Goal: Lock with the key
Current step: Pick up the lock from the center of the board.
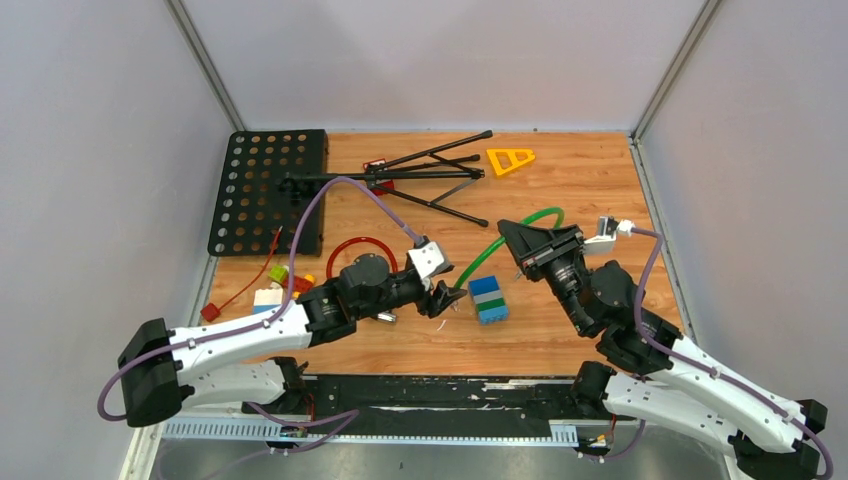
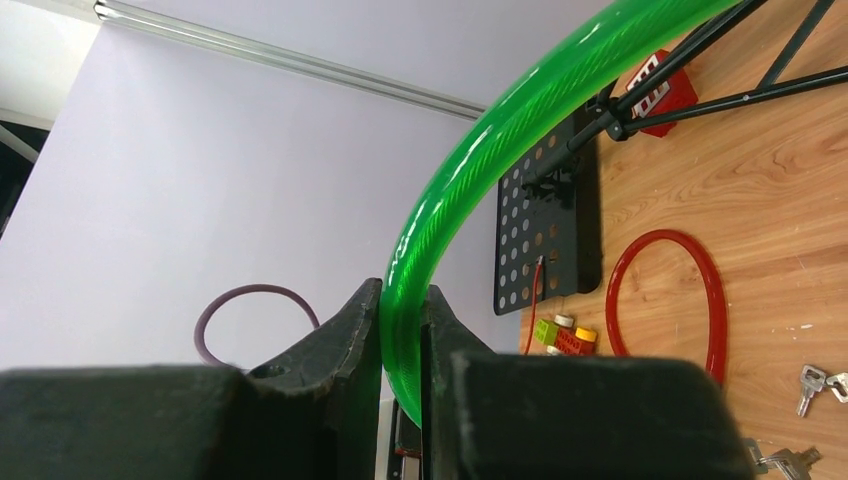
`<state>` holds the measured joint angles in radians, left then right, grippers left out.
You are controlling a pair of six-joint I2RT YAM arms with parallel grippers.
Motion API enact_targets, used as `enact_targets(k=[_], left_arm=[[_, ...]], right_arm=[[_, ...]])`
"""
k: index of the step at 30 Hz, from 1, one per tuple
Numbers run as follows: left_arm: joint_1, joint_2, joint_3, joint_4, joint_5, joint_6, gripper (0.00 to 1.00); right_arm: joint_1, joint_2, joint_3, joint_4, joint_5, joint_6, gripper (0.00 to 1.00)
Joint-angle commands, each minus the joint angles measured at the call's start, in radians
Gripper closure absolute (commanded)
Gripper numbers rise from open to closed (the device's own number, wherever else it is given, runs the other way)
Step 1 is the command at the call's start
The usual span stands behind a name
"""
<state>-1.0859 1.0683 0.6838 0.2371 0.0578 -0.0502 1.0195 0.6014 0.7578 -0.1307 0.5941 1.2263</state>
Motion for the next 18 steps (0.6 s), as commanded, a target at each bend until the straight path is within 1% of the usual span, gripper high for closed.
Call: enact_targets(k=[1,14,18], left_arm=[[-0.004,0.004,0.043,0.057,0.014,0.006,0.37],[-0.015,0.026,0.051,0.07,0.015,0.01,0.37],[-0.018,0.03,0.047,0.07,0.019,0.012,0.43]], right_arm=[[0.001,-0.003,0.003,0.059,0.001,0.018,1.0],[0.0,0.004,-0.006,0.07,-0.005,0.031,1.0],[0.001,0.009,-0.002,0.075,-0.009,0.031,1.0]])
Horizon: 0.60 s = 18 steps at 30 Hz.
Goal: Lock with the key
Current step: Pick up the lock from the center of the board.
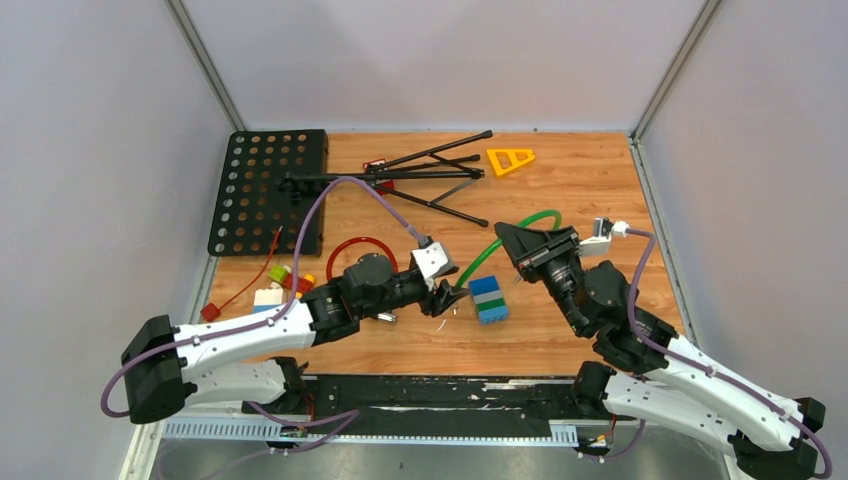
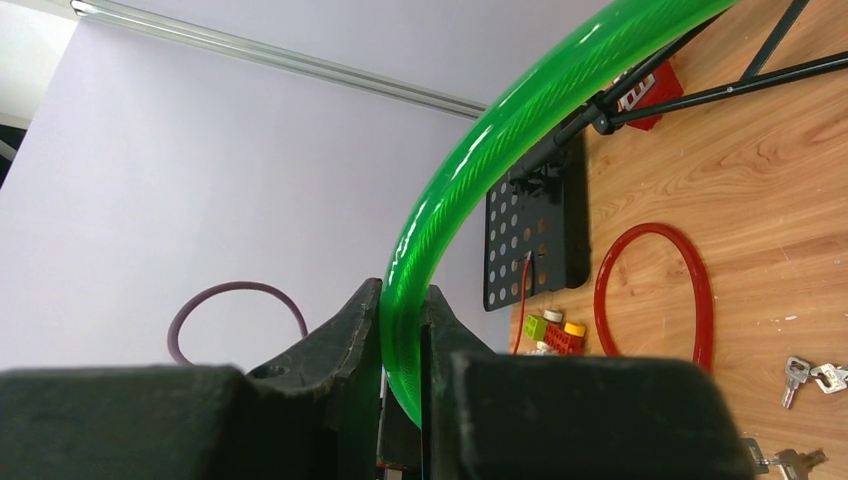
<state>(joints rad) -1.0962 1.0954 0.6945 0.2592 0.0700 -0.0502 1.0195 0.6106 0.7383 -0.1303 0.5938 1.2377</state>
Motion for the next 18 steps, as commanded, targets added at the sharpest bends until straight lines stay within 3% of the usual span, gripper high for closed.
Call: enact_targets(k=[1,7,11,14,17,18], left_arm=[[-0.008,0.003,0.035,0.047,0.006,0.014,0.44],[-0.013,-0.001,0.03,0.033,-0.018,0.023,0.51],[-0.013,0.003,0.029,0.026,-0.033,0.02,0.7],[-0.013,0.021,0.037,0.01,-0.056,0.014,0.97],[-0.013,0.031,0.046,-0.011,-0.067,0.003,1.0],[-0.013,0.029,0.044,-0.01,-0.068,0.004,1.0]], right_arm=[[0.001,0.0,0.016,0.076,-0.008,0.019,1.0],[0.001,0.001,0.012,0.079,-0.006,0.027,1.0],[0.001,0.005,0.015,0.08,-0.007,0.028,1.0],[0.0,0.003,0.016,0.08,-0.004,0.026,1.0],[0.0,-0.001,0.019,0.073,0.002,0.009,0.99],[0.0,-0.003,0.019,0.074,0.005,-0.009,0.94]])
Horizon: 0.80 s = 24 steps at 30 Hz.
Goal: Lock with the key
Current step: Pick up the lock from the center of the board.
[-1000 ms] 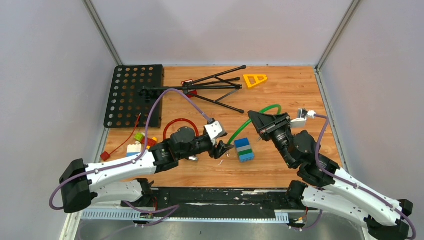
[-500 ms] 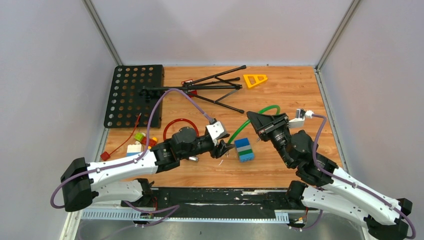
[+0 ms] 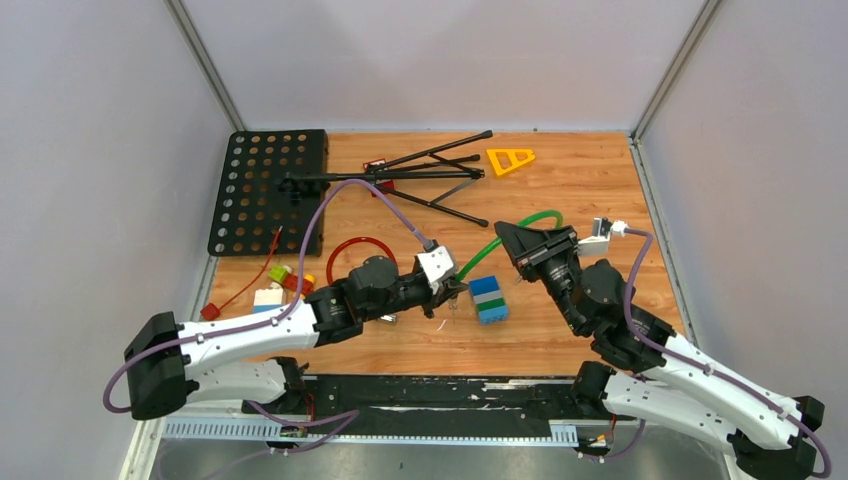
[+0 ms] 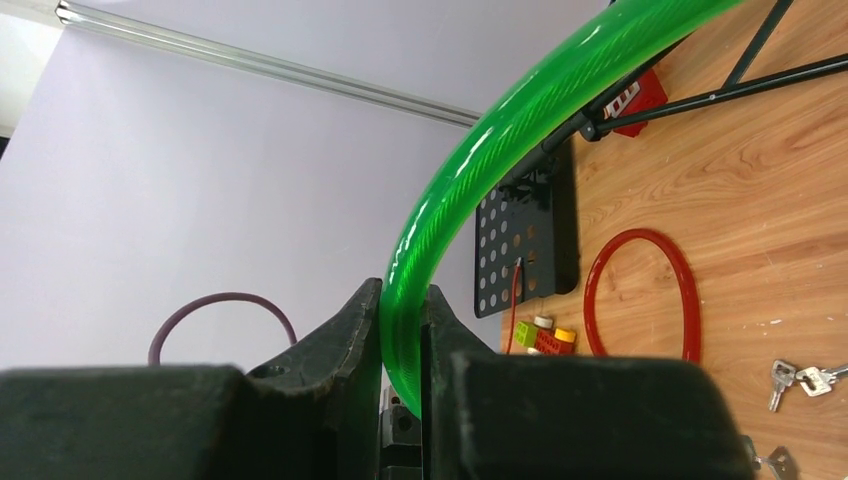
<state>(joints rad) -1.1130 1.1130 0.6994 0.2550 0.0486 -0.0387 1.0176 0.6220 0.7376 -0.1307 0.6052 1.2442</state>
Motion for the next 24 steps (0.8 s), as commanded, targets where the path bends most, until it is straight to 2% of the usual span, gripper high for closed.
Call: enact_targets(k=[1,5,10,17,21,24], left_arm=[[0.003,0.007,0.04,-0.006,-0.046,-0.004,1.0],[0.004,-0.022,0.056,-0.023,-0.109,0.01,1.0],[0.004,-0.065,0.109,-0.073,-0.139,0.035,1.0],[0.01,-0.127,0.201,-0.121,-0.136,0.075,1.0],[0.01,-0.194,0.205,-0.101,-0.166,0.114,1.0],[0.01,-0.261,0.215,-0.099,-0.177,0.165,1.0]], right_arm=[[0.002,-0.016,0.018,0.078,-0.005,-0.044,0.89],[0.003,-0.031,0.008,0.091,0.023,-0.168,0.68],[0.002,-0.043,-0.007,0.137,0.013,-0.441,0.56],[0.002,-0.059,0.015,0.144,-0.153,-0.786,0.43],[0.002,-0.094,0.025,0.135,-0.238,-0.912,0.42],[0.002,-0.13,-0.003,0.141,-0.244,-0.995,0.42]])
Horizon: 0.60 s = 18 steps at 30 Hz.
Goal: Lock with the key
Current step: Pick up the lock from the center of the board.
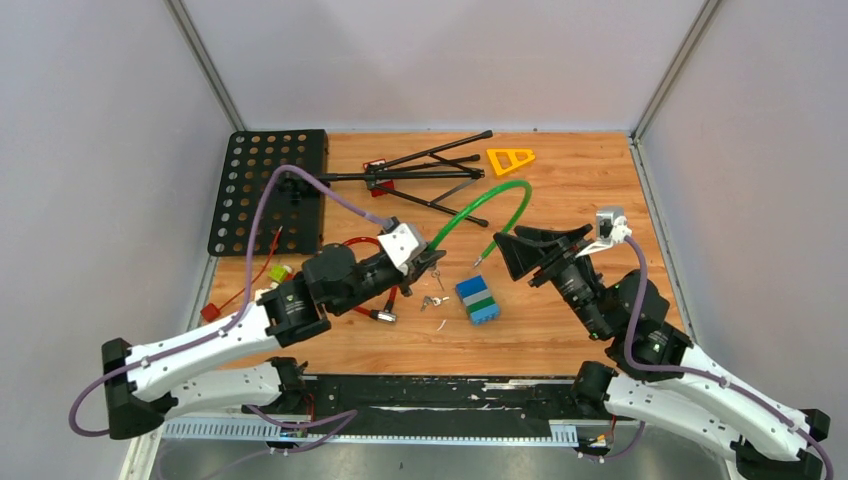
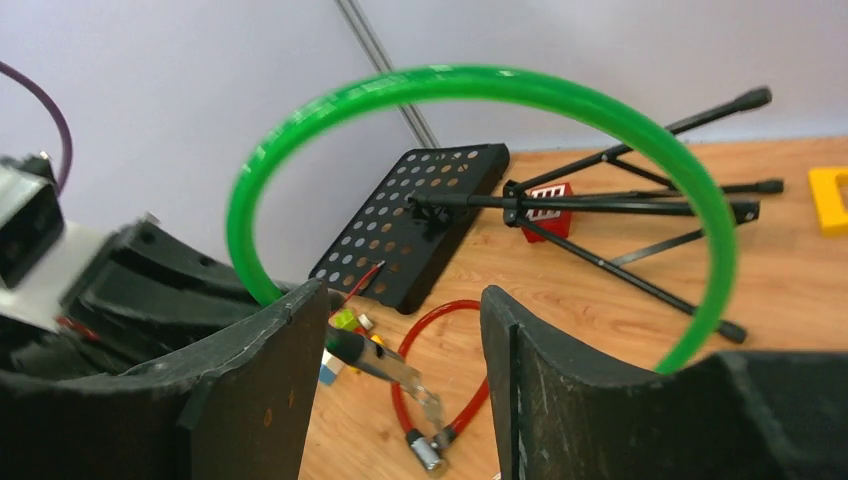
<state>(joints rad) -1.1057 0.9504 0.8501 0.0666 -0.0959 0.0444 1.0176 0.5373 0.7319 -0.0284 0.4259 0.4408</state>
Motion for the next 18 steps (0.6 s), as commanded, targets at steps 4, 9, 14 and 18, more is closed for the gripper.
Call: enact_targets(k=[4,9,14,18], left_arm=[[0.003,-0.14,0.115,0.053,-0.04,0.098,1.0],[0.002,-0.174,0.144,0.046,-0.016,0.081,1.0],[0.003,-0.196,0.156,0.048,0.04,0.055,1.0],[0.003,-0.208,0.155,0.036,0.074,0.046,1.0]], right_arm=[[0.002,-0.078,-0.044,-0.01,0.05,-0.24,0.43],[0.003,-0.095,-0.132,0.036,0.171,-0.21,0.4],[-0.001,-0.059,-0.189,0.149,0.238,-0.138,0.36],[-0.034,0.029,-0.151,0.171,0.162,-0.108,0.36]])
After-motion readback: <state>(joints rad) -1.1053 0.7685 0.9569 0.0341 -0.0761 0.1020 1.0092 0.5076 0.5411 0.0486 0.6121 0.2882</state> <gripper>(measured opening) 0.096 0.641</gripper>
